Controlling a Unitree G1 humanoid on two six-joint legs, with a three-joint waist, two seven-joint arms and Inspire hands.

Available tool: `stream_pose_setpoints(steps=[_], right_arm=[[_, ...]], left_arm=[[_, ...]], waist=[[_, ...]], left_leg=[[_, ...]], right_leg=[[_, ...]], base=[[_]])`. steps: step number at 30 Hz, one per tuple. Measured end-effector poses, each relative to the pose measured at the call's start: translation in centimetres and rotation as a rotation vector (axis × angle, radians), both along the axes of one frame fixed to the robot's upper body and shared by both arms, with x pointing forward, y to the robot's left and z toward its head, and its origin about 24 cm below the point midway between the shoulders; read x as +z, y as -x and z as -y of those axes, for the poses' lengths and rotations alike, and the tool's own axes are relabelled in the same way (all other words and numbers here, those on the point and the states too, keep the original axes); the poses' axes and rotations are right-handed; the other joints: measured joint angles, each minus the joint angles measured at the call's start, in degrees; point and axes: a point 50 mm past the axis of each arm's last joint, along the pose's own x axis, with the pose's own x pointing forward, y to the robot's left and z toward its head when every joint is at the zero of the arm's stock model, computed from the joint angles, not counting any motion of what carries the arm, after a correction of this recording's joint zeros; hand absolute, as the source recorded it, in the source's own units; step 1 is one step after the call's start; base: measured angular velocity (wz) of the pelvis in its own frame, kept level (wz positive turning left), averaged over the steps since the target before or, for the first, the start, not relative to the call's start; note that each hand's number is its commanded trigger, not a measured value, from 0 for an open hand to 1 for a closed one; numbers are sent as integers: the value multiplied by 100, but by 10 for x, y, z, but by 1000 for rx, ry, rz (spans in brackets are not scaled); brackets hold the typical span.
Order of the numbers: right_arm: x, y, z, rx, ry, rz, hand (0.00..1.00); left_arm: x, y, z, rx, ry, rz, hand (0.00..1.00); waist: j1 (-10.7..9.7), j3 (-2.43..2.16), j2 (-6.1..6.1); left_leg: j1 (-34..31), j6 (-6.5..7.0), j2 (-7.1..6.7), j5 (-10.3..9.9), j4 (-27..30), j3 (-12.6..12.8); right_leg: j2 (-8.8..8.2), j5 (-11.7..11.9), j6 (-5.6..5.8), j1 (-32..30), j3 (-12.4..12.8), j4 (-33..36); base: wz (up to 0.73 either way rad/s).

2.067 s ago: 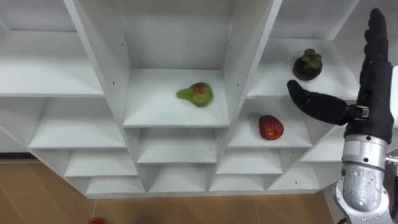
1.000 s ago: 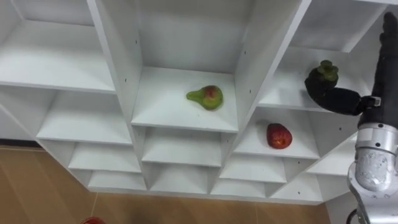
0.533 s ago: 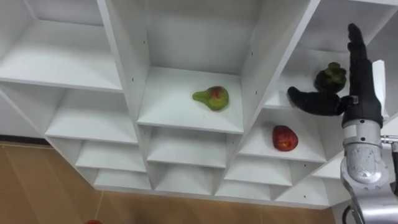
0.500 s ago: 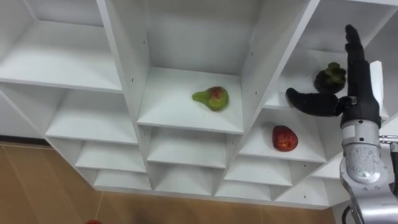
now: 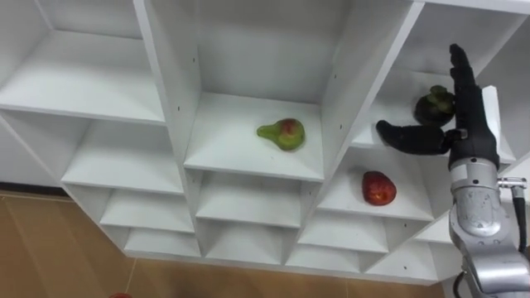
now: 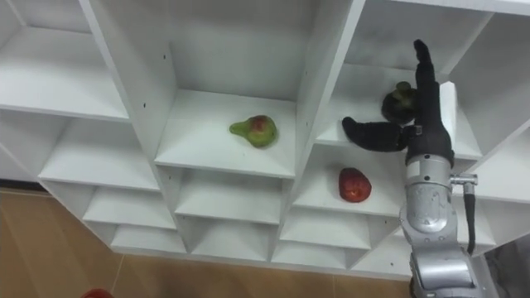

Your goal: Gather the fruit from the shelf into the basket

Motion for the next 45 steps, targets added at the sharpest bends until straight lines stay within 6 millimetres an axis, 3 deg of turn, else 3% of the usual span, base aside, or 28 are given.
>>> stream_pose_setpoints(steps=[6,16,22,24,25,33,42,45], right_arm=[[-11,-3,5,-33,-86,-44,0],[-11,-5,5,-36,-93,-44,0],[-13,-4,5,-26,-112,-55,0],[-14,-5,5,-11,-122,-60,57],[-14,-5,5,-7,-122,-62,98],[-12,-3,20,-52,-109,-65,100],[-12,-9,27,-78,-111,-76,100],[-12,-10,28,-81,-116,-84,100]], left_arm=[[-1,-1,4,13,16,5,100],[-2,4,3,27,10,-17,100],[-2,4,3,25,8,-17,100],[-2,5,2,26,6,-21,100],[-2,5,2,27,5,-24,100],[-3,12,0,42,-4,-68,100],[-2,5,-1,41,-7,-64,100],[-2,4,-2,41,-10,-63,100]], waist=[[-5,6,-17],[-4,4,-22],[-16,4,-1],[-38,8,13],[-37,4,8],[-55,-1,4],[-61,-5,5],[-57,-38,-1]], left_leg=[[-10,0,-7,0,2,4],[-20,-11,-17,7,20,11],[-12,-12,-16,8,28,-21],[-10,-13,-16,8,29,-29],[-10,-13,-16,8,30,-29],[44,-13,-15,9,31,-27],[10,-13,-17,8,78,-27],[-18,-13,-22,8,121,-27]], right_leg=[[-5,0,0,-6,-42,0],[-8,0,0,-4,-45,1],[-11,0,0,20,-181,0],[-11,0,0,28,-188,-3],[-11,0,0,28,-186,-2],[-9,0,0,82,-192,-5],[-10,0,0,72,-203,-3],[-14,0,0,64,-209,-3]], base=[[0],[0],[2],[0],[0],[0],[0],[0]])
